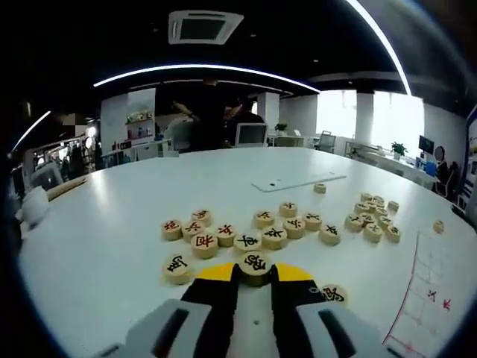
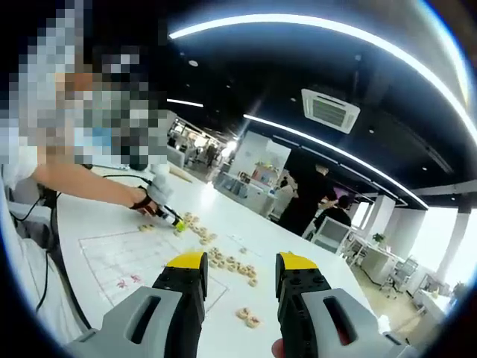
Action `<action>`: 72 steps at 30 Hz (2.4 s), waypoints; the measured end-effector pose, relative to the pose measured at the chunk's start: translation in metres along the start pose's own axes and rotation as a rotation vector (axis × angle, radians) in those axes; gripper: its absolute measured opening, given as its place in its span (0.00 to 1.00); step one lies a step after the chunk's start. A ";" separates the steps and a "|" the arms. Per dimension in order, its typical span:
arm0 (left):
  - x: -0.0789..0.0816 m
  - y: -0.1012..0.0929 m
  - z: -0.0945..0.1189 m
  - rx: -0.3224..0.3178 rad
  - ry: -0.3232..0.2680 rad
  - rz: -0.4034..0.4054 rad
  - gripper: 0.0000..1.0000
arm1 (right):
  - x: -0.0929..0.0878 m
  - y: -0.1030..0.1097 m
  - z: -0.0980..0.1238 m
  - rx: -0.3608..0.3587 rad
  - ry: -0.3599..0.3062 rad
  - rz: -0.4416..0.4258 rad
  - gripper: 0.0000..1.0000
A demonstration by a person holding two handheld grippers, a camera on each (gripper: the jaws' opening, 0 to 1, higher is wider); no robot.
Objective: Pick up the chess pieces one by one and place each piece onto its starting position on the chessboard, setting the pieces on their correct points until all the chess pieces are arranged in the starting layout
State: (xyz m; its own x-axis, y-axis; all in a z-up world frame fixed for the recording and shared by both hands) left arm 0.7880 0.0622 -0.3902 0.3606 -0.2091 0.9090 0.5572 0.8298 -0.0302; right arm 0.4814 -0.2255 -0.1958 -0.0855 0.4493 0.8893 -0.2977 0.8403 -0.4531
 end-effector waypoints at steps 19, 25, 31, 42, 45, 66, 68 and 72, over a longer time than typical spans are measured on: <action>0.031 -0.050 0.125 -0.191 -0.103 -0.132 0.20 | 0.006 0.017 0.003 0.107 -0.025 -0.004 0.39; 0.033 -0.078 0.156 -0.255 -0.147 -0.148 0.20 | 0.007 0.041 0.008 0.254 -0.036 -0.036 0.40; 0.025 -0.098 0.171 -0.303 -0.156 -0.143 0.20 | 0.001 0.051 0.010 0.338 -0.033 -0.080 0.37; -0.030 -0.104 0.172 -0.350 -0.035 -0.102 0.20 | -0.019 0.073 0.016 0.468 0.035 -0.003 0.36; -0.042 -0.101 0.168 -0.332 -0.006 -0.122 0.20 | -0.018 0.072 0.016 0.462 0.033 -0.001 0.36; -0.080 -0.083 0.144 -0.244 0.089 -0.080 0.23 | -0.017 0.076 0.023 0.477 0.018 0.045 0.37; -0.081 -0.083 0.146 -0.238 0.090 -0.081 0.25 | -0.018 0.077 0.023 0.482 0.018 0.050 0.37; -0.079 -0.083 0.151 -0.241 0.079 -0.068 0.27 | -0.019 0.079 0.023 0.487 0.020 0.054 0.37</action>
State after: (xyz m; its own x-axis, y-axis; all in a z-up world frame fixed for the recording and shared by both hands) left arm 0.6006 0.0879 -0.3968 0.3677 -0.3079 0.8775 0.7412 0.6670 -0.0765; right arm 0.4374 -0.1744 -0.2470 -0.0964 0.4984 0.8616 -0.7041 0.5777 -0.4130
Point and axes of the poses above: the point that each gripper's makers call its tool centre point, and the gripper's own axes: z roughly backward along the fingers, y roughly to its left, x roughly out of its top, the point moved 2 cm from there along z, roughly backward along the fingers, and after that the axes turned 3 degrees about -x, right-handed, at the moved point
